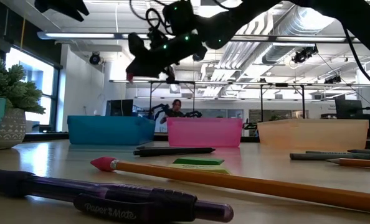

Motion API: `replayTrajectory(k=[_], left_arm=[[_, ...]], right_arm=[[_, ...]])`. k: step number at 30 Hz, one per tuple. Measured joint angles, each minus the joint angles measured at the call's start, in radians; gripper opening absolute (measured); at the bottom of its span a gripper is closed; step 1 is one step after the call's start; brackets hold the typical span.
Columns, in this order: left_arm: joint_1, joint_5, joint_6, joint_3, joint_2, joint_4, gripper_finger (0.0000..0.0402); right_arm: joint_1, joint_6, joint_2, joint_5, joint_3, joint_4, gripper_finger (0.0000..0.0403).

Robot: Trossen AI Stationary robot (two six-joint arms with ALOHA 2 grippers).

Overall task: Sort crayons/erasers/pens/pencils in bins
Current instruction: Put the pink eraser into the blue bin

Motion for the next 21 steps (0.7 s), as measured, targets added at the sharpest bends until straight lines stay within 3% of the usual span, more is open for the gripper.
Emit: replayTrajectory(k=[6,15,21], left_arm=[[0.0,-0.018,-0.009,0.0,0.04,-0.003,0.0161],[0.0,-0.016,-0.011,0.0,0.124,-0.005,0.0161],[0.0,0.041,-0.009,0.0,0.183,-0.005,0.0161]], right_arm=[[-0.002,-0.083,0.047,-0.069,0.0,-0.036,0.0083],[-0.002,-0.113,0.066,-0.073,0.0,-0.158,0.0083],[-0.002,-0.066,0.067,-0.072,0.0,-0.215,0.0097]])
